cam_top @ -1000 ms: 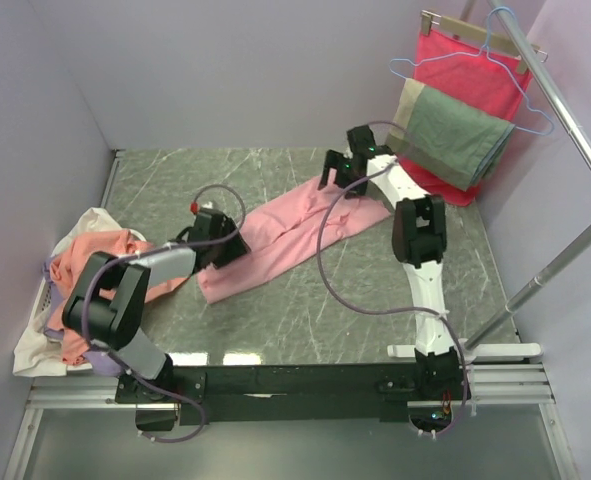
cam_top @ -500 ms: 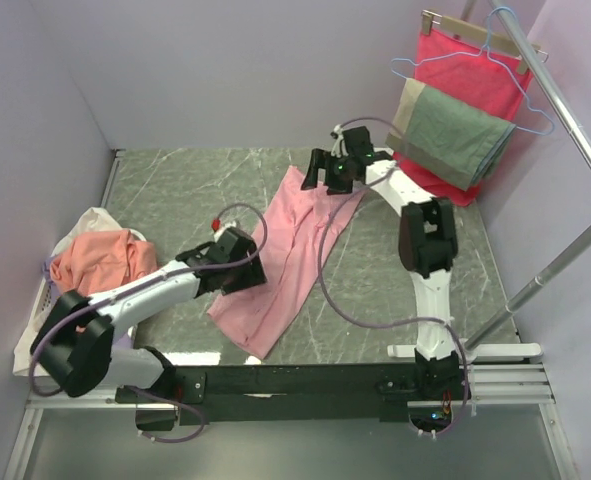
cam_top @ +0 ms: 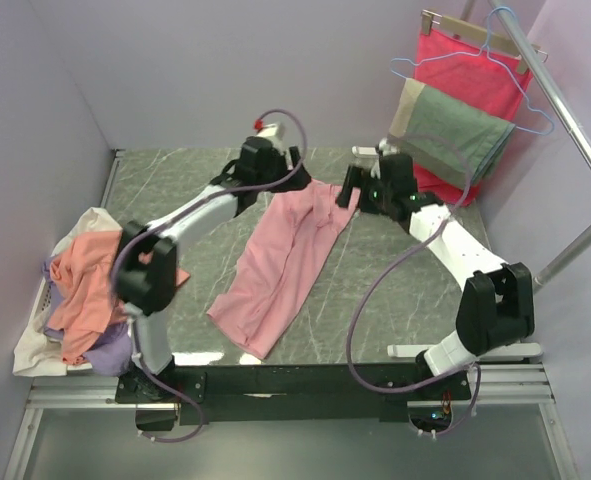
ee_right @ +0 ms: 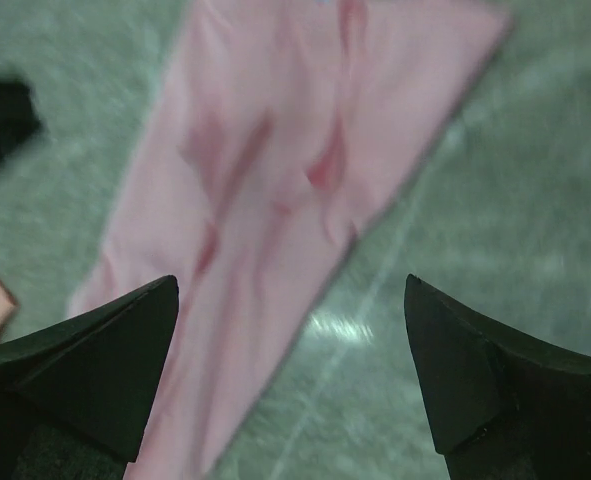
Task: Fold and stack the t-shirts
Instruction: Rotate the tshirt 90 degrees
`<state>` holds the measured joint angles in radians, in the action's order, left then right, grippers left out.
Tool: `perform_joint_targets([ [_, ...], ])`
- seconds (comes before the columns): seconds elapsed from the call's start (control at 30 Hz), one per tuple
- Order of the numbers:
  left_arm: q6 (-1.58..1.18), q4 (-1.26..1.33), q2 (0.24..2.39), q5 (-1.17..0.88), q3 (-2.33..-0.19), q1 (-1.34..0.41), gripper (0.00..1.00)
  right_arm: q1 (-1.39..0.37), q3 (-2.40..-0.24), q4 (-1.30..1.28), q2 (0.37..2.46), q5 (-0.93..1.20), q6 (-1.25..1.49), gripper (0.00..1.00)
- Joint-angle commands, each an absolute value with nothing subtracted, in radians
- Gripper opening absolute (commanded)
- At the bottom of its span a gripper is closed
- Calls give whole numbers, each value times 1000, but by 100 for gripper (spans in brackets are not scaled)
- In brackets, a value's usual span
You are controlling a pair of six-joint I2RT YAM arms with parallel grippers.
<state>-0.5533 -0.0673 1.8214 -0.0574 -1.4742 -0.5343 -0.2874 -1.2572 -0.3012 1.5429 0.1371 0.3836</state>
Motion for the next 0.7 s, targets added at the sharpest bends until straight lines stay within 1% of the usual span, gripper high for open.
perform_joint_targets([
  [0.0, -460, -40, 2088, -351, -1748, -529, 77, -313, -1074, -333, 1436, 84, 428, 100],
  [0.03, -443, -55, 2136, -411, -1808, -529, 76, -330, -1048, -333, 1404, 89, 429, 100],
  [0.07, -439, -96, 2226, -438, -1919, -528, 76, -337, -1026, -336, 1391, 97, 430, 100],
  [0.17, -423, -132, 2356, -540, -2075, -528, 75, -377, -957, -328, 1358, 155, 440, 100],
  [0.27, -417, -136, 2439, -619, -2146, -522, 78, -446, -925, -308, 1358, 233, 457, 100],
  [0.33, -422, -181, 2486, -647, -2192, -512, 77, -483, -923, -276, 1385, 312, 472, 100],
  [0.43, -445, -160, 2537, -672, -2186, -492, 77, -552, -943, -224, 1449, 401, 506, 100],
  [0.53, -462, -130, 2565, -673, -2149, -466, 77, -621, -980, -203, 1524, 439, 522, 100],
  [0.67, -480, -106, 2612, -686, -2172, -433, 77, -689, -999, -134, 1614, 555, 537, 100],
])
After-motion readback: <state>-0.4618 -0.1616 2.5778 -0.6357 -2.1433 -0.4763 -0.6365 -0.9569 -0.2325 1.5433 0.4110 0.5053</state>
